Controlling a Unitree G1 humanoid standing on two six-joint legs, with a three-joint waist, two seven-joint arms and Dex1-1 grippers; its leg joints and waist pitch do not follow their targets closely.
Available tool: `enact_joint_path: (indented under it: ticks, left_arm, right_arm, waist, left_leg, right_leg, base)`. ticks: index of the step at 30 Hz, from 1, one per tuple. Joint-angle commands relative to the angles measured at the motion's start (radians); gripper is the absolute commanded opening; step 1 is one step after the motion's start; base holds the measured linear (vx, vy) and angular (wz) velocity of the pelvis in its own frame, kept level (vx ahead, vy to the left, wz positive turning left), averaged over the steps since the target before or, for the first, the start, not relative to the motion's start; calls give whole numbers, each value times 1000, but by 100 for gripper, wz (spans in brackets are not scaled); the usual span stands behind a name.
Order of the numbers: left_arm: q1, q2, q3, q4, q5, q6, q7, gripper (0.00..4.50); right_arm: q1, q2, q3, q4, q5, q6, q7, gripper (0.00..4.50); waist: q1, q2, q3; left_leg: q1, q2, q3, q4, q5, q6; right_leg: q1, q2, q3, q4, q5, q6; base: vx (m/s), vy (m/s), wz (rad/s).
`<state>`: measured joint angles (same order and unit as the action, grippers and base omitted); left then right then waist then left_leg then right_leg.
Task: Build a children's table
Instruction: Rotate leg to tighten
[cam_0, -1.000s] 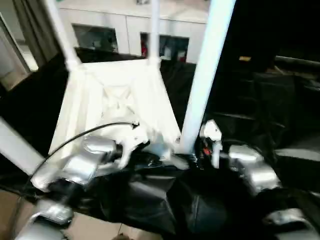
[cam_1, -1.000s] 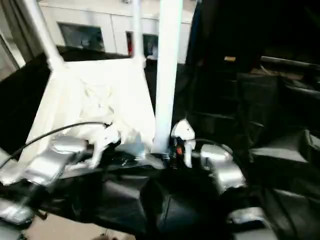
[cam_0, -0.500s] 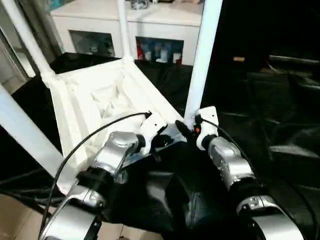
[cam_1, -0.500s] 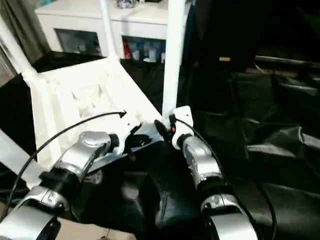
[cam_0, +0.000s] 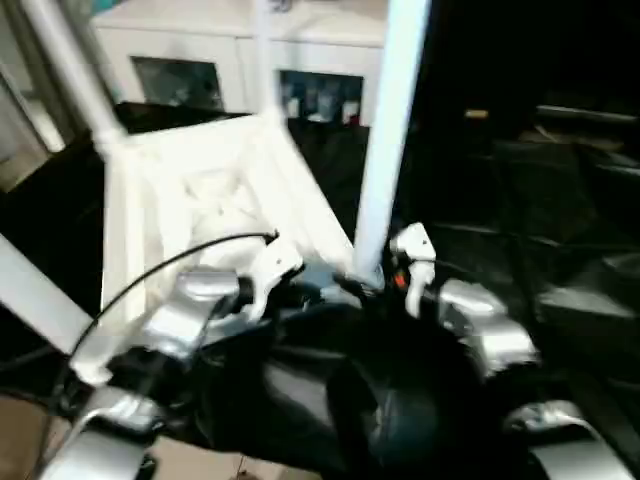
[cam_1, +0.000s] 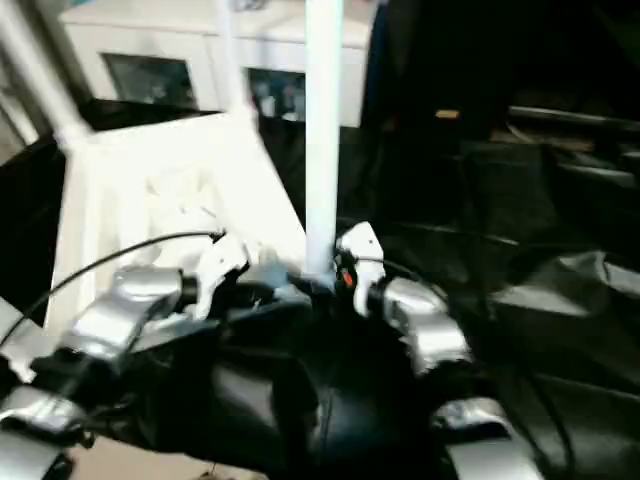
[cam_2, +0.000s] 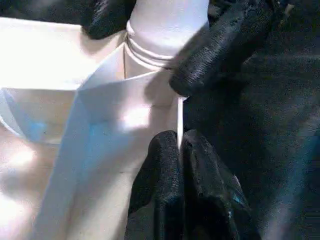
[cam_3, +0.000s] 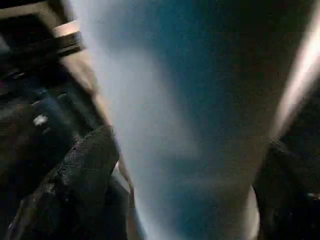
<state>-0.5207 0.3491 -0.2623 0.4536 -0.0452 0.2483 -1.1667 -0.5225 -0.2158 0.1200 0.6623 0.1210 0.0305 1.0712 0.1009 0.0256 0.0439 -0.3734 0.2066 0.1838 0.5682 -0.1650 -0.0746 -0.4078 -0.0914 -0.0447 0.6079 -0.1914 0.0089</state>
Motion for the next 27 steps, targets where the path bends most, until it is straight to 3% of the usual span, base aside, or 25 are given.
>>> enact_joint_path:
  ticks: [1,2,4,6,7,8,12,21,24,27]
  left_arm:
    - [-11,-18,-19,-61,-52,-1,-53,0]
    - [-11,-14,-19,-64,-54,4,-63,0]
    - [-10,-6,-19,-68,-53,9,-80,0]
    - [-8,2,-19,-73,-55,13,-89,0]
    - [-7,6,-19,-75,-56,15,-93,0]
    - [-4,13,-19,-82,-60,20,-98,0]
    - [4,21,-13,-99,-64,36,-103,0]
    - [12,22,-12,-104,-59,39,-86,0]
    - [3,5,-7,-85,-46,30,-42,0]
    - [-20,-40,5,-26,-6,26,72,0]
  right_arm:
    - [14,-8,52,-20,0,19,77,382]
    - [16,-16,51,-27,5,27,93,382]
    - [18,-28,49,-36,13,35,112,382]
    - [19,-37,48,-41,19,41,131,382]
    - [19,-42,47,-44,22,45,141,382]
    - [20,-46,46,-47,27,51,154,357]
    - [17,-49,42,-46,42,63,173,333]
    - [48,-36,54,-83,55,91,178,265]
    - [62,-20,55,-78,33,79,114,261]
    - [52,39,24,-5,-19,56,-101,260]
  waist:
    - [-1,-5,-62]
    - [1,-9,-60]
    - [4,-8,-59]
    - [5,-17,-58]
    - [6,-14,-59]
    - [5,-15,-59]
    - [11,-16,-61]
    - [14,-16,-61]
    - [15,-12,-61]
    - [6,-8,-56]
  left_leg:
    - [12,19,4,-55,-211,66]
    - [12,20,4,-57,-226,60]
    - [13,21,2,-59,-237,49]
    - [12,20,1,-60,-237,43]
    - [12,20,0,-60,-236,42]
    - [13,21,1,-59,-232,42]
    - [12,20,3,-55,-192,55]
    - [11,19,2,-55,-185,51]
    - [13,19,1,-55,-196,45]
    - [13,17,-1,-61,-235,19]
  right_leg:
    - [51,-34,25,-59,-65,-274]
    - [50,-36,26,-63,-99,-268]
    - [50,-39,27,-65,-140,-255]
    - [51,-40,28,-66,-172,-243]
    - [50,-40,28,-66,-174,-242]
    - [49,-39,28,-66,-163,-244]
    - [49,-38,27,-58,-97,-261]
    - [51,-37,27,-57,-94,-257]
    - [50,-39,27,-59,-108,-256]
    - [48,-39,29,-66,-161,-242]
  base:
    - [0,0,0]
    - [0,0,0]
    - [0,0,0]
    - [0,0,0]
    - [0,0,0]
    - [0,0,0]
    - [0,0,0]
    - [0,0,0]
    - [0,0,0]
    - [0,0,0]
